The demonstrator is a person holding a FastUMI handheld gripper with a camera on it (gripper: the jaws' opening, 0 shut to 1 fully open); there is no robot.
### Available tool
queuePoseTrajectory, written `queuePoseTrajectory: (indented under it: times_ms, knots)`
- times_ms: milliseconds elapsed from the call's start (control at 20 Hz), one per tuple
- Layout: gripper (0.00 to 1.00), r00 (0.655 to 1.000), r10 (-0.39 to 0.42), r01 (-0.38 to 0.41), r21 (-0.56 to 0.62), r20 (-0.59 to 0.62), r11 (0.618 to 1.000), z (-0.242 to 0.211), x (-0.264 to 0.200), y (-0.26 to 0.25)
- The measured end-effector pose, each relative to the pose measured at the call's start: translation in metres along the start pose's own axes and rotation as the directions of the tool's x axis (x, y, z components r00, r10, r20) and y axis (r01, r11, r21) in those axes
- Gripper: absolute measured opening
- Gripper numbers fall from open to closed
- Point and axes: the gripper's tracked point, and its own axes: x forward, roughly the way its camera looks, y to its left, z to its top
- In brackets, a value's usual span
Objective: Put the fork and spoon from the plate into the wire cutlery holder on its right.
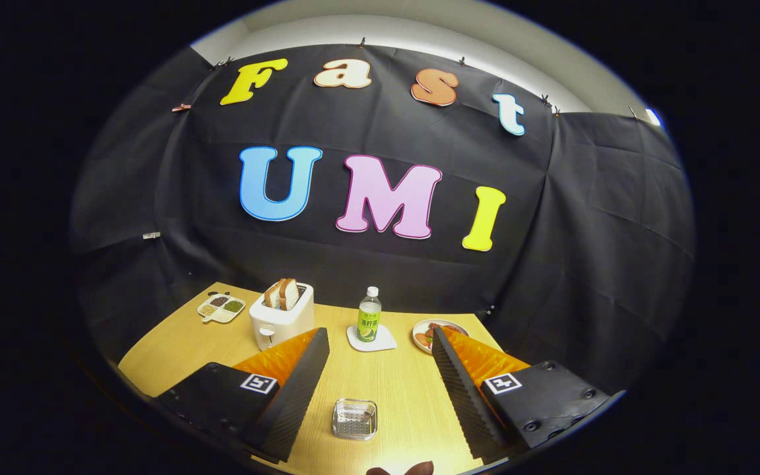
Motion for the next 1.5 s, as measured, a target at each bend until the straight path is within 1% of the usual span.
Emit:
queuePoseTrajectory:
  times_ms: [150,200,250,350,400,500,600,650,750,950,1000,1100,1250,1300,1350,1500]
  knots:
    - [0.98,1.0,0.007,-0.007,0.005,-0.007,1.0,-0.001,0.0,0.002]
    - [0.98,1.0,0.022,-0.021,0.013,-0.017,1.0,-0.003,0.0,0.006]
    - [0.97,0.998,0.053,-0.052,0.027,-0.037,0.998,-0.005,-0.001,0.015]
    - [0.98,0.985,0.148,-0.141,0.074,-0.092,0.987,-0.012,-0.002,0.042]
    - [0.98,0.972,0.196,-0.185,0.094,-0.128,0.978,-0.017,-0.003,0.056]
    - [0.98,0.934,0.286,-0.262,0.131,-0.216,0.956,-0.032,-0.005,0.087]
    - [0.98,0.875,0.367,-0.327,0.175,-0.315,0.929,-0.053,-0.01,0.117]
    - [0.98,0.837,0.406,-0.355,0.2,-0.368,0.913,-0.067,-0.013,0.134]
    - [0.98,0.744,0.466,-0.388,0.257,-0.478,0.885,-0.1,-0.021,0.163]
    - [0.98,0.55,0.513,-0.388,0.342,-0.659,0.856,-0.173,-0.036,0.21]
    - [0.98,0.507,0.513,-0.385,0.35,-0.693,0.854,-0.19,-0.039,0.22]
    - [0.98,0.433,0.507,-0.371,0.365,-0.746,0.854,-0.22,-0.042,0.238]
    - [0.97,0.34,0.488,-0.344,0.377,-0.804,0.86,-0.259,-0.04,0.261]
    - [0.94,0.314,0.482,-0.333,0.381,-0.818,0.863,-0.268,-0.041,0.268]
    - [0.89,0.295,0.475,-0.324,0.381,-0.829,0.866,-0.277,-0.04,0.274]
    - [0.89,0.259,0.429,-0.294,0.352,-0.865,0.888,-0.301,-0.038,0.283]
